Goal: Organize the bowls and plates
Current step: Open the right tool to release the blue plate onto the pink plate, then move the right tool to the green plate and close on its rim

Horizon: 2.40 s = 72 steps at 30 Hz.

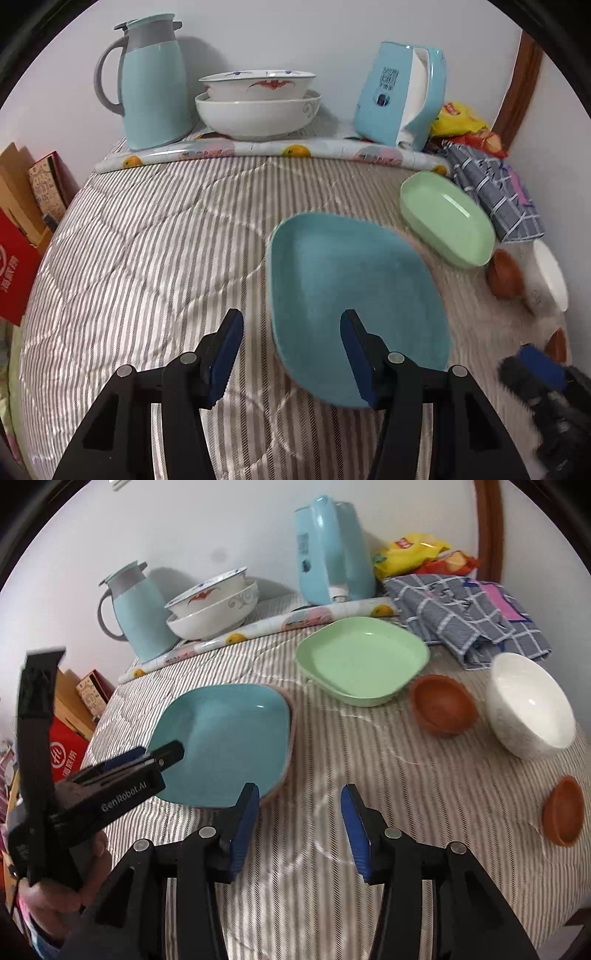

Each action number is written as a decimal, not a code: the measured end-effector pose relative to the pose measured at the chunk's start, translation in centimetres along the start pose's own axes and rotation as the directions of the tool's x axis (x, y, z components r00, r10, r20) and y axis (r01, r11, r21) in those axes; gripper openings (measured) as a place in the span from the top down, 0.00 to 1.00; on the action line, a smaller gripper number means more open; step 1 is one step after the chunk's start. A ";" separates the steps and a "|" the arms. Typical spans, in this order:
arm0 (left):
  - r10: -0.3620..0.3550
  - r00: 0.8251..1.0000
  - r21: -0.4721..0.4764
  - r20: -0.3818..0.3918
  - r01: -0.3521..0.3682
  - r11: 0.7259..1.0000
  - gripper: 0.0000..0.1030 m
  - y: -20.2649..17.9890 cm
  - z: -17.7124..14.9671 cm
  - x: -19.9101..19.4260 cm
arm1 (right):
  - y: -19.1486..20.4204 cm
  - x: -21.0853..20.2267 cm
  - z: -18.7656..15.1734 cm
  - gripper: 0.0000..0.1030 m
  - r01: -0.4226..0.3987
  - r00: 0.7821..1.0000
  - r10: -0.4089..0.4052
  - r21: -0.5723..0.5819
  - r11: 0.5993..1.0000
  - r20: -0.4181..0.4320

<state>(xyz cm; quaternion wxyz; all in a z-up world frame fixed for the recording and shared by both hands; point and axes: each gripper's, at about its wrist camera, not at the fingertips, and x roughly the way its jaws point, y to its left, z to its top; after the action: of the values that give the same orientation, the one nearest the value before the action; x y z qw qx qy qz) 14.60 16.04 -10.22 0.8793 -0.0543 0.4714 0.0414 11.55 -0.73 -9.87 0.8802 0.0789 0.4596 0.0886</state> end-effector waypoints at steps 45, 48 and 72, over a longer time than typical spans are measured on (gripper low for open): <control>-0.046 0.990 0.067 0.133 0.037 0.997 0.42 -7.1 2.8 -5.8 | -6.3 -7.2 0.5 0.38 0.151 0.979 -0.147 -0.015 0.988 0.142; -0.064 0.991 0.086 0.117 0.054 0.995 0.42 -8.0 4.1 -4.9 | -6.5 -6.6 1.7 0.38 0.145 0.981 -0.141 -0.019 0.989 0.132; -0.056 0.998 0.117 0.023 0.053 0.992 0.42 -11.4 11.9 6.6 | -9.9 1.4 10.6 0.38 0.193 0.974 -0.201 0.084 0.978 0.108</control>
<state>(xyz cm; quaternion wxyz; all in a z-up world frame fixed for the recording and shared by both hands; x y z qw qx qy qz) 29.49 6.53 -8.52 0.8879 -0.0152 0.4597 -0.0095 21.91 -10.65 -7.19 0.9064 0.0699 0.4161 -0.0207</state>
